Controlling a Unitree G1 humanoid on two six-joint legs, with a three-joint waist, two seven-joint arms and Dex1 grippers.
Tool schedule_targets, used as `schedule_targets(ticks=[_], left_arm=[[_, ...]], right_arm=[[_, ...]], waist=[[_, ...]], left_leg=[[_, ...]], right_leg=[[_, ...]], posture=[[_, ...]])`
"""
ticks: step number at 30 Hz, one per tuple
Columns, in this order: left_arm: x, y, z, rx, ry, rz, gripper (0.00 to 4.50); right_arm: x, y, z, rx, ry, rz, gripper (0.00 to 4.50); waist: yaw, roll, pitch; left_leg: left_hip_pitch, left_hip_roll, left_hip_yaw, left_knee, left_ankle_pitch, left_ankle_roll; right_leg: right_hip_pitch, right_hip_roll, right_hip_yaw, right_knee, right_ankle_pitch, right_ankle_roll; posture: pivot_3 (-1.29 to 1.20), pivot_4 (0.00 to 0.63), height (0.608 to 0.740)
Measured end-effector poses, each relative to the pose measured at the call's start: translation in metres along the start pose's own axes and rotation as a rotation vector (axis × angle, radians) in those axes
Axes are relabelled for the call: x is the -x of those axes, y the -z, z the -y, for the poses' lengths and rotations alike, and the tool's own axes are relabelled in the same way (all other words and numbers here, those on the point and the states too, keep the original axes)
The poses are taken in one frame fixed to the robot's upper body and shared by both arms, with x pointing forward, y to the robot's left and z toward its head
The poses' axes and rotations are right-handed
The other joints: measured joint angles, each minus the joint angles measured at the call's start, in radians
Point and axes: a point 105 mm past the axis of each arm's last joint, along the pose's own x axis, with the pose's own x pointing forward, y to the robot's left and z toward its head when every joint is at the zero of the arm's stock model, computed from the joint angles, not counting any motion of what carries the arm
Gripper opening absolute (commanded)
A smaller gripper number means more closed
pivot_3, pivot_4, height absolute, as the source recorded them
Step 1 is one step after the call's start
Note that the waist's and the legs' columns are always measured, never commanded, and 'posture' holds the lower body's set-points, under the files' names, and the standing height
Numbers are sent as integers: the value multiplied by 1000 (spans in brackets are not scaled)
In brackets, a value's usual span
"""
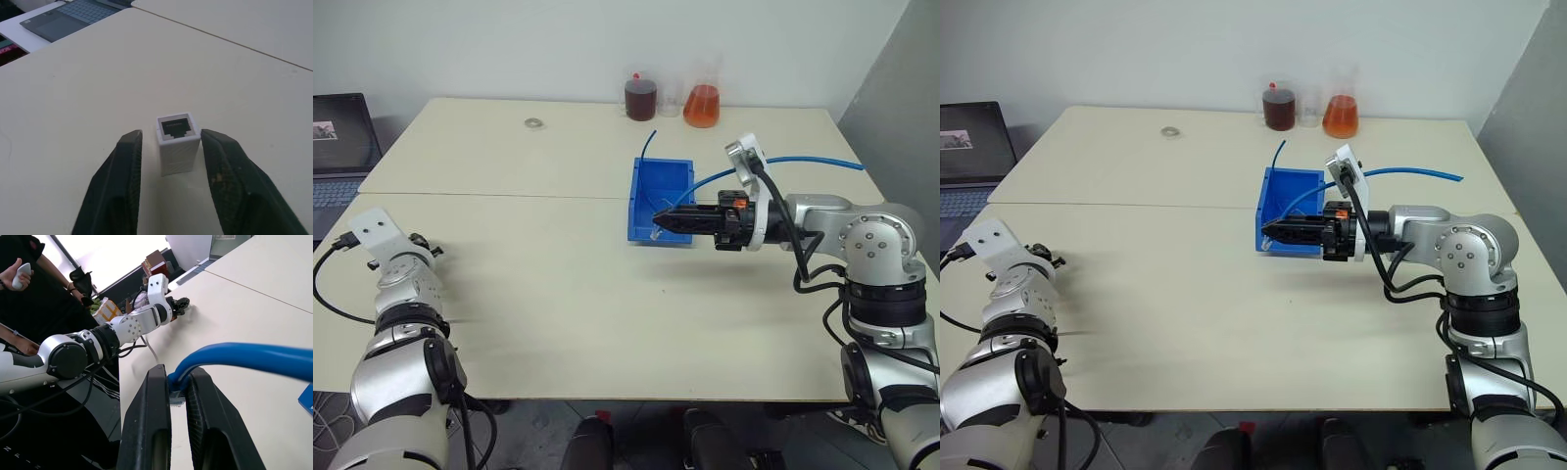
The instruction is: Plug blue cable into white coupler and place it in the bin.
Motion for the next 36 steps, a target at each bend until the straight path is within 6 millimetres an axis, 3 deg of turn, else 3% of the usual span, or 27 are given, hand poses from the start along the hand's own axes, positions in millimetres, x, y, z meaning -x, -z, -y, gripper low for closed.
schedule_targets(ticks=[2, 15, 20, 24, 27, 29, 31, 34, 36], left_arm=[[0, 0, -1, 0, -2, -1, 767], [-1, 0, -5, -12, -3, -3, 771], [8, -10, 41, -183, 302, 55, 771], [45, 2, 95, -388, 710, 53, 771], [113, 18, 130, -514, 1157, -4, 771], [167, 22, 139, -580, 1461, -50, 771], [206, 19, 142, -646, 1672, -72, 771], [230, 20, 140, -711, 1816, -98, 771], [242, 32, 142, -749, 1915, -127, 771]], right_arm=[[0, 0, 1, 0, 5, 1, 138], [1, -1, 1, 1, 13, 6, 138], [1, -1, 1, -1, 12, 7, 138], [2, 0, 1, 4, 14, 5, 138], [3, 0, 1, 10, 19, 4, 138], [4, 1, 1, 12, 20, 1, 138], [4, 1, 2, 18, 27, 1, 138], [5, -1, 3, 36, 29, 7, 138], [5, 0, 5, 60, 40, -5, 138]], waist=[[-1, 0, 0], [0, 0, 0], [1, 0, 0], [0, 0, 0], [-4, 1, 1], [-13, 1, 1], [-13, 2, 1], [-16, 3, 1], [-19, 3, 2]], left_leg=[[0, 0, 0, 0, 0, 0], [0, 0, 0, 0, 0, 0], [0, -1, 0, 0, 0, 0], [0, -1, 1, 0, 0, 0], [-2, 0, 1, 0, 0, -1], [-3, 2, 1, -1, 0, 0], [-1, 1, 1, -1, 0, 0], [2, 1, 2, 0, 0, 0], [2, 1, 2, 0, 0, 1]], right_leg=[[0, 0, 0, 0, 0, 0], [0, 0, 0, 0, 0, 0], [0, 0, 0, 1, 0, 0], [0, -1, 1, 1, 0, 0], [-3, -1, 2, 1, -1, -1], [-4, 1, 2, 1, -1, -1], [-3, 1, 2, 4, -1, -2], [-2, 2, 3, 6, -2, -3], [-2, 3, 3, 6, -3, -2]], posture=[[0, 150, 740], [0, 150, 740], [0, 150, 740], [0, 150, 740], [0, 150, 740], [0, 150, 740], [0, 150, 740], [0, 150, 740], [0, 150, 740]])
